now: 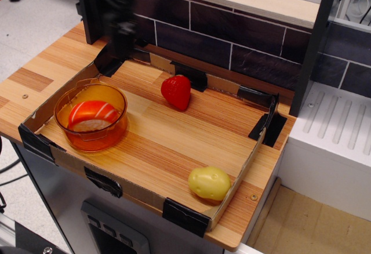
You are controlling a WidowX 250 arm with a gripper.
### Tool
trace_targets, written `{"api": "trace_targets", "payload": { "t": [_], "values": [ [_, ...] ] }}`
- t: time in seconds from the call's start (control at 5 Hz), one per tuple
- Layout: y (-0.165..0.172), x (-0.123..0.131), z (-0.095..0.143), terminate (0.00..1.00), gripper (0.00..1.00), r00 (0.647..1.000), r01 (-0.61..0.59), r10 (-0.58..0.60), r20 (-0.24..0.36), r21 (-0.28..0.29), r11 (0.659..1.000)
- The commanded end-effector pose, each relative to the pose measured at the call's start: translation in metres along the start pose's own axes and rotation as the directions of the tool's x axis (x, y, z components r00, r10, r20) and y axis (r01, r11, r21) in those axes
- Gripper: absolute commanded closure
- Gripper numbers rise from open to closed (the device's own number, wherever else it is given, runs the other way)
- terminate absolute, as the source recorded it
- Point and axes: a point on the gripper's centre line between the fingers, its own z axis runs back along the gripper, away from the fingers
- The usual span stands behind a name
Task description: Take sushi out of pot
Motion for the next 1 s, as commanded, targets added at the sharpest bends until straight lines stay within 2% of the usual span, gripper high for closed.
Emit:
{"api": "trace_targets", "payload": {
  "t": [0.0, 0.4, 0.8],
  "values": [
    [0.011, -0.028, 0.0, 0.0, 0.0, 0.989, 0.15, -0.15, -0.012, 0.063, 0.987],
    [-0.003, -0.034, -0.03, 0.0, 0.0, 0.98, 0.195, -0.19, -0.063, 0.076, 0.978],
    [-0.001, -0.03, -0.045, 0.0, 0.0, 0.981, 0.189, -0.183, -0.064, 0.118, 0.975]
  ]
}}
